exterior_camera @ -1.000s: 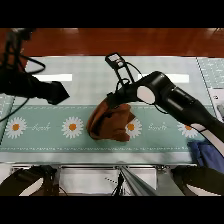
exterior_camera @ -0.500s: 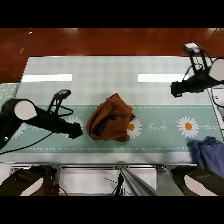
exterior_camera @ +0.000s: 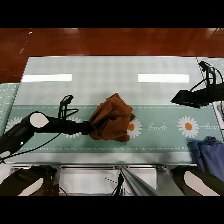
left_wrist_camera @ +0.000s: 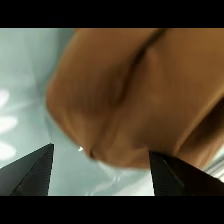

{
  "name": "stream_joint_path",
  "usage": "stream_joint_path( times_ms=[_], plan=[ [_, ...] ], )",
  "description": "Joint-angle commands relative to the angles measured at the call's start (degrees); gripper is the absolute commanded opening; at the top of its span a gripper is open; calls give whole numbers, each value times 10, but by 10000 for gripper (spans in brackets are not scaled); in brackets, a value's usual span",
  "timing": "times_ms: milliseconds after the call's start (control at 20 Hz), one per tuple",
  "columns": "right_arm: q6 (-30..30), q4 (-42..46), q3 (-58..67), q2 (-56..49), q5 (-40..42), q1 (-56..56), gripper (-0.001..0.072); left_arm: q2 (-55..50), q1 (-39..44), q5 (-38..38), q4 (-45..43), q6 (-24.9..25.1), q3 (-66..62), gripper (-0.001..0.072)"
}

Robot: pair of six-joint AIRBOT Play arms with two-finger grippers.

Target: Fold the shirts.

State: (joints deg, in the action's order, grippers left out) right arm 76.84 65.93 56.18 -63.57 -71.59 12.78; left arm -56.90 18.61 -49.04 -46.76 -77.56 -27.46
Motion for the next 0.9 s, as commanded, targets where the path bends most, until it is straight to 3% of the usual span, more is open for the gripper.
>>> stream_joint_path(
  times_ms=[0, 50, 100, 150, 200, 250, 350, 500, 600, 850],
  plan=[
    [-11, -43, -10, 0, 12, 10, 605, -68, 0, 36, 70, 57, 5, 713],
    [-11, -47, -10, 0, 12, 10, 605, -92, 0, 40, 89, 69, 5, 710],
    [-11, -48, -10, 0, 10, 10, 605, -113, 0, 46, 107, 76, 5, 604],
    [-11, -48, -10, 0, 7, 10, 605, -133, 0, 52, 123, 77, 5, 348],
    [-11, -48, -10, 0, 5, 10, 605, -145, 0, 55, 132, 77, 5, 161],
    [-11, -48, -12, 0, 7, 10, 602, -149, 0, 55, 132, 77, 5, 72],
    [-24, -60, -34, -2, 3, 10, 591, -146, 0, 44, 132, 81, 3, 35],
    [-64, -187, -107, -19, 5, 10, 592, -144, 0, 9, 132, 94, -4, 34],
    [-77, -250, -146, -40, 42, -5, 592, -143, 0, -6, 132, 100, -6, 34],
    [-64, -270, -166, -102, 167, -141, 591, -142, 0, -25, 132, 110, -7, 35]
  ],
)
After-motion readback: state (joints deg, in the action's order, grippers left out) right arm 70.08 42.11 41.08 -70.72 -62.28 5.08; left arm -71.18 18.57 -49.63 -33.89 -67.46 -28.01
